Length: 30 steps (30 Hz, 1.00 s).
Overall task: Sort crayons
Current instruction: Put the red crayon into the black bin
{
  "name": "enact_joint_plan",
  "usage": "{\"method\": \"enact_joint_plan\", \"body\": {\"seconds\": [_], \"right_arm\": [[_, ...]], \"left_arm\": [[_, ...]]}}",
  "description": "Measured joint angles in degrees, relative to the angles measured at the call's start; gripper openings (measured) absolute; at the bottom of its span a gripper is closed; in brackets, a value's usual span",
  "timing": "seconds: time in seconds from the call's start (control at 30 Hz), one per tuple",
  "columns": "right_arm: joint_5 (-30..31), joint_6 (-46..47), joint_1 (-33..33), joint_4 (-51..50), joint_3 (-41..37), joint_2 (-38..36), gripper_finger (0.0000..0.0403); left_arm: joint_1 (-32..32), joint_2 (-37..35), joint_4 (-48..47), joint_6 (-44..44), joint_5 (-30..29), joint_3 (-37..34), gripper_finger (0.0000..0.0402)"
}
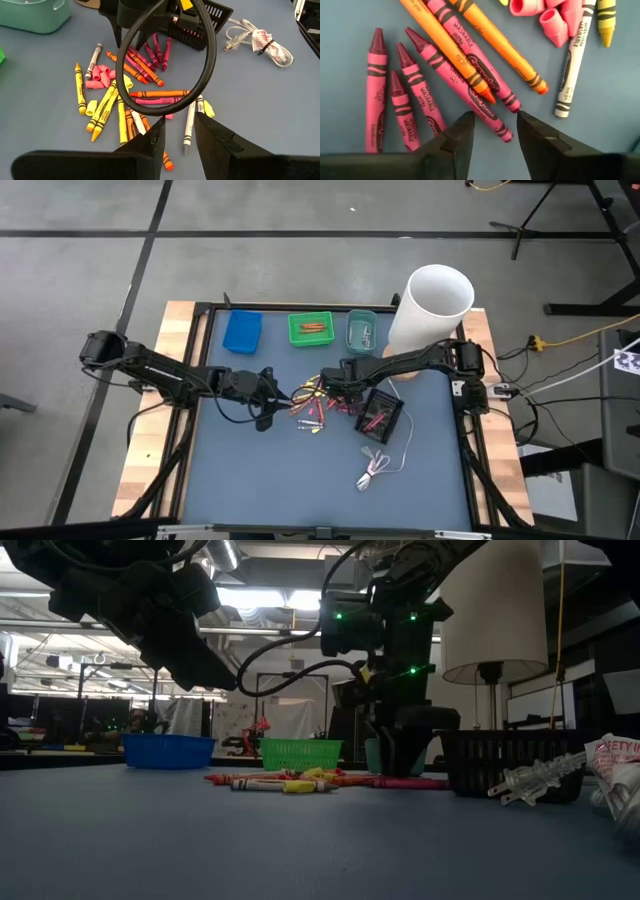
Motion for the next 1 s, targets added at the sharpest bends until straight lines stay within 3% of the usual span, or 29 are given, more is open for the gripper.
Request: {"method": "enact_joint_plan", "body": {"seconds": [0.43, 0.87, 1.0], "right_arm": [[-0.51, -0.01, 0.09, -0.04, -0.1, 0.17, 0.0026], [-0.45, 0.51, 0.0, -7.53, 6.33, 0.72, 0.0022], [-3.4, 1.58, 0.0, -11.16, 10.23, 0.72, 0.0023]], "left_arm": [[0.0, 0.02, 0.09, 0.0, -0.02, 0.0, 0.009], [0.0, 0.0, 0.09, 0.0, -0.47, 0.02, 0.009], [0.0, 0.0, 0.18, 0.02, -0.52, 0.04, 0.009]]}}
